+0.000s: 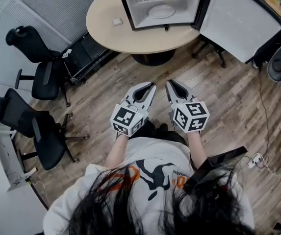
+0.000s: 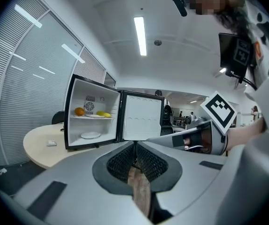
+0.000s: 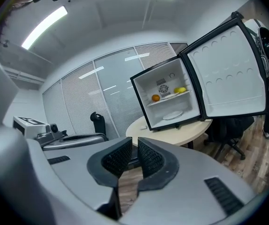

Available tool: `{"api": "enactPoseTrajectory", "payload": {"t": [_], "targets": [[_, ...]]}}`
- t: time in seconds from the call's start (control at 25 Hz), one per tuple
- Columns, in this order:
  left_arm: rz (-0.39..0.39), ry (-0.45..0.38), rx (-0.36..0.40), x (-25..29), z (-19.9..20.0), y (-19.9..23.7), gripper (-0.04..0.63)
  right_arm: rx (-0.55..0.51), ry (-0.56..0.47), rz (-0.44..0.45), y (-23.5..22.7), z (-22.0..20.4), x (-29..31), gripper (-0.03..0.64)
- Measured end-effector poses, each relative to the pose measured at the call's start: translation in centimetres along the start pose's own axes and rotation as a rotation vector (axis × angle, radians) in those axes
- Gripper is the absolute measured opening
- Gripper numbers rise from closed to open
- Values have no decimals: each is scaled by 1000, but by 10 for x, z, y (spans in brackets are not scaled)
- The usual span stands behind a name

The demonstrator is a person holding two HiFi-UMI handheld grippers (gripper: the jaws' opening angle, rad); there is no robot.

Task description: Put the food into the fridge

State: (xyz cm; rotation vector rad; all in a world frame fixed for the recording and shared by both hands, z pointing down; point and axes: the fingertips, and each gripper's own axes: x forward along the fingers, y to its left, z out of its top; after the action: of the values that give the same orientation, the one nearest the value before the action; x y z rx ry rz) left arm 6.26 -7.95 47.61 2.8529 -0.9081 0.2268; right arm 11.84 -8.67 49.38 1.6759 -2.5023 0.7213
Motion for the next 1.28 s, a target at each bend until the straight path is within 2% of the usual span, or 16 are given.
{"api": "enactPoseTrajectory", "payload": {"t": [0.52, 1.0, 1.28], "targets": [[-3, 19, 28, -44, -5, -11, 15, 14, -3, 41, 45, -15, -6, 38], [49, 16, 4, -138, -21, 3, 15, 23, 32, 58, 125, -54, -13, 38], [40, 6, -20, -174, -35, 0, 15, 34, 53, 29, 151, -79, -29, 32]]}}
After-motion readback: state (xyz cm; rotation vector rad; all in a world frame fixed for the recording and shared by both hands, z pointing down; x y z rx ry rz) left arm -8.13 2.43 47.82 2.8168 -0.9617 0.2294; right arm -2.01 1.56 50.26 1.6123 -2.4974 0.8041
